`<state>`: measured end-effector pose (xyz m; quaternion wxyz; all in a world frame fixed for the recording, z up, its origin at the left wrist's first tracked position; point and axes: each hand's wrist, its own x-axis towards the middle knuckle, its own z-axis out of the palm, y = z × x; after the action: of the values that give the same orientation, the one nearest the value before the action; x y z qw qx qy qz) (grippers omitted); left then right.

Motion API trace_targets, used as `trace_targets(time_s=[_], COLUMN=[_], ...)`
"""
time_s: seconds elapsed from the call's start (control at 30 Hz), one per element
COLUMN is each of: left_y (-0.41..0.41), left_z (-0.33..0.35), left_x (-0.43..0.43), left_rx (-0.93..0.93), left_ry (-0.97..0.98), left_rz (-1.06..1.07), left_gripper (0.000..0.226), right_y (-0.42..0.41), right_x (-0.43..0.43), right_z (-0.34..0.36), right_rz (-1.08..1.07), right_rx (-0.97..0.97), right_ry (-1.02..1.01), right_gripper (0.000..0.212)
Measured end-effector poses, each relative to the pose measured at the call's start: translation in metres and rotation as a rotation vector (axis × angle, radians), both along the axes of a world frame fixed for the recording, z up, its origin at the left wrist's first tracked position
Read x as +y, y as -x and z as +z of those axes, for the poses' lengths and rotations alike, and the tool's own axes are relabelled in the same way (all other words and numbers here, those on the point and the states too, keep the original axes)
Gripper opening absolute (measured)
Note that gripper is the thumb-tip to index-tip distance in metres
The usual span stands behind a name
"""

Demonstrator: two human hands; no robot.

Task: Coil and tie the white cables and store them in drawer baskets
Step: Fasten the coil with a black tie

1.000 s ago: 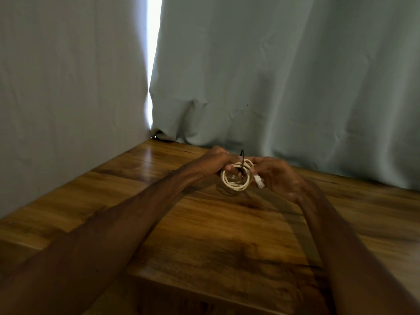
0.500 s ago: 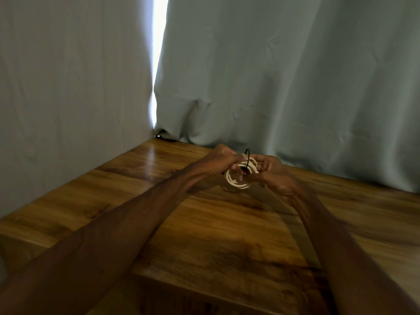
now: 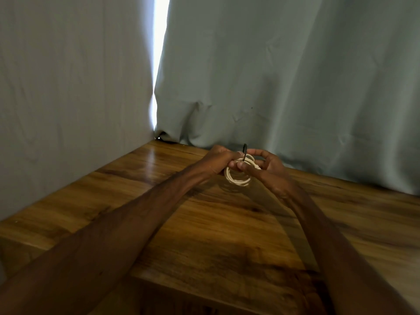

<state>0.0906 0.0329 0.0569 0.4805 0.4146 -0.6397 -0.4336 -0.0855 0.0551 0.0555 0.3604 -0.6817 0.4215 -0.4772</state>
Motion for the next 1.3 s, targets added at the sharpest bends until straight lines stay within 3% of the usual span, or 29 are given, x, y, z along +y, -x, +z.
trace_targets(time_s=[0.3, 0.53, 0.67, 0.97, 1.17, 1.3], left_y=[0.002, 0.001, -0.005, -0.017, -0.021, -0.024], left_z=[0.000, -0.006, -0.011, -0.016, -0.020, -0.023], left_x=[-0.003, -0.010, -0.014, -0.022, -0.024, -0.023], left_rx=[-0.014, -0.076, -0.126, -0.267, -0.381, -0.544], left_ry=[-0.024, 0.060, 0.161, 0.401, 0.433, 0.519], left_rz=[0.064, 0.173, 0.231, 0.400, 0.461, 0.408], left_gripper=[0.034, 0.031, 0.034, 0.042, 0.045, 0.043], right_y=[-0.010, -0.005, -0.006, -0.017, -0.018, -0.022], right_x=[-0.003, -0.003, 0.000, 0.010, 0.027, 0.036], right_z=[-0.004, -0.001, 0.006, 0.011, 0.020, 0.028], right_rz=[-0.120, -0.247, -0.193, 0.076, 0.238, 0.273], right_rx=[0.001, 0.089, 0.147, -0.005, 0.119, 0.066], right_ry=[0.323, 0.360, 0.447, 0.184, 0.054, 0.075], right_gripper=[0.022, 0.014, 0.013, 0.010, 0.015, 0.014])
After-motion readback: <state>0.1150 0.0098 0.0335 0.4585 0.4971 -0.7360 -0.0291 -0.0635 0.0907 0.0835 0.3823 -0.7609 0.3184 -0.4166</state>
